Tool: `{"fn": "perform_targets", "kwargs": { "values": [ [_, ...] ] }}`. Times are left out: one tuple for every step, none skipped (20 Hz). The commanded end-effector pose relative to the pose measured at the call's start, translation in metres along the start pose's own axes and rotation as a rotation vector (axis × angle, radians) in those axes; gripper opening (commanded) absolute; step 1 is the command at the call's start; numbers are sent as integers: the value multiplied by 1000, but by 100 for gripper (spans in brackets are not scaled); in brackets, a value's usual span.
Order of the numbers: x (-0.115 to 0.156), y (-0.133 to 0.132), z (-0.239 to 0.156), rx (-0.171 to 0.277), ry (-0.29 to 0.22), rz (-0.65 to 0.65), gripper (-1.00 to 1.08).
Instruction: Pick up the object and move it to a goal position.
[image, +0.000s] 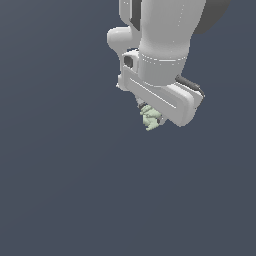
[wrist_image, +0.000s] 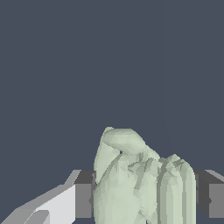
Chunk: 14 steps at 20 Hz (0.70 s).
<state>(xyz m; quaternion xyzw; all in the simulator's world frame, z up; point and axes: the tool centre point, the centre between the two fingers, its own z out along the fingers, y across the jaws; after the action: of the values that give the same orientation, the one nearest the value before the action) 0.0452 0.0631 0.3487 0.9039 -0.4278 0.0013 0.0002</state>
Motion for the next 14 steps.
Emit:
{"fn": "perform_targets", "kwargs": {
  "values": [
    [1, -4, -21, -1, -1, 0, -100],
    [1, -5, -28, -1, -1, -1, -100],
    [2, -7, -35, -1, -1, -1, -100],
    [2, -8, -42, -1, -1, -1, -100],
    [3, -10, -49, -1, -1, -1, -100],
    [3, -11, -55, -1, -1, -1, -100],
    [3, -12, -62, -1, -1, -1, -100],
    [4, -14, -67, -1, -1, -1, -100],
    [4, -15, -73, -1, -1, -1, -100],
    [4, -16, -79, -1, -1, -1, -100],
    [5, -17, -84, -1, -1, -1, -100],
    [5, -18, -89, -1, -1, -1, -100],
    [5, -20, -93, -1, -2, -2, -100],
    [6, -21, -98, -1, -2, -2, -100]
  ]
}}
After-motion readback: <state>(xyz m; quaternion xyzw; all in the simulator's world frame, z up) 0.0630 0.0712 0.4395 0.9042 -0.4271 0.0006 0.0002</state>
